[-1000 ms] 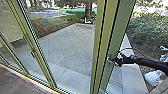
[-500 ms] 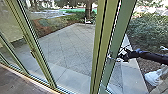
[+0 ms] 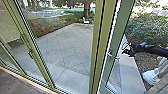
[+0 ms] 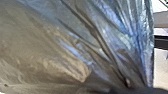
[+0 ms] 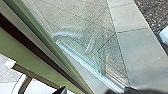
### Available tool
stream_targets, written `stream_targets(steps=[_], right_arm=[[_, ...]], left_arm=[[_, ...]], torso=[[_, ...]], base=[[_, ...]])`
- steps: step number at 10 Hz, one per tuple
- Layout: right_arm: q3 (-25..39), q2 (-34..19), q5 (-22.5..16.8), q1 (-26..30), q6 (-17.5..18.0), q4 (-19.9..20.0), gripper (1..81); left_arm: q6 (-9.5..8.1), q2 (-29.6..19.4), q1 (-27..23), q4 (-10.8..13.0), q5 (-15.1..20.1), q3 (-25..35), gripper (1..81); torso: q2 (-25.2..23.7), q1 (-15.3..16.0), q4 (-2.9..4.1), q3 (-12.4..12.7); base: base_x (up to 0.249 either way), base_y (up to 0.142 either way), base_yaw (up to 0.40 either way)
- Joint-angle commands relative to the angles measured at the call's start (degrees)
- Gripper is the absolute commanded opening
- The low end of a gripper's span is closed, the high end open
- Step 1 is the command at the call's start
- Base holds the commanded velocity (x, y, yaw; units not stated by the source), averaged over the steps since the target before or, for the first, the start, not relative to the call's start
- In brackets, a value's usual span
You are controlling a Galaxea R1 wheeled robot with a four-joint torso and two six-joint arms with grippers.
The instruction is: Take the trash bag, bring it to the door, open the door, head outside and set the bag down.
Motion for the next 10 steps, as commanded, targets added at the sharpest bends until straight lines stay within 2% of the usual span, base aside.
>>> stream_targets(steps=[1, 2, 4, 5, 9, 10], right_arm=[[-1.12, -1.30, -2.68, 12.66, -2.71, -4.67, 81.1], [-1.04, -1.22, -3.30, 13.28, -3.24, -5.47, 81.1], [-1.21, -1.30, -4.10, 14.08, -5.17, -5.65, 81.1], [-1.04, -1.48, -4.18, 14.16, -5.88, -5.82, 81.1], [-1.13, -2.36, -5.41, 14.95, -9.48, -6.09, 81.1], [-1.22, -2.36, -5.41, 15.04, -10.79, -7.82, 81.1]], left_arm=[[0.23, -0.30, -0.35, 0.20, 5.10, 0.42, 1.0], [0.23, -0.21, -0.35, 0.20, 5.10, 0.33, 1.0], [0.23, -0.21, -0.35, 0.12, 5.10, 0.41, 1.0], [0.23, -0.30, -0.35, 0.03, 5.10, 0.33, 1.0], [0.23, -0.21, -0.35, -0.15, 5.10, 0.41, 1.0], [0.23, -0.21, -0.35, -0.24, 5.10, 0.41, 1.0]], torso=[[0.00, -0.02, 0.00, 0.00], [0.02, 0.00, -1.22, 0.00], [0.02, 0.05, -2.92, 0.00], [0.05, 0.05, -3.99, 0.00], [0.05, 0.05, -8.54, 0.00], [0.05, 0.05, -9.67, 0.00]], base=[[0.000, 0.000, 0.000], [0.000, 0.000, 0.000], [0.000, 0.000, 0.000], [0.000, 0.000, 0.000], [0.000, 0.000, 0.000], [0.000, 0.000, 0.000]])
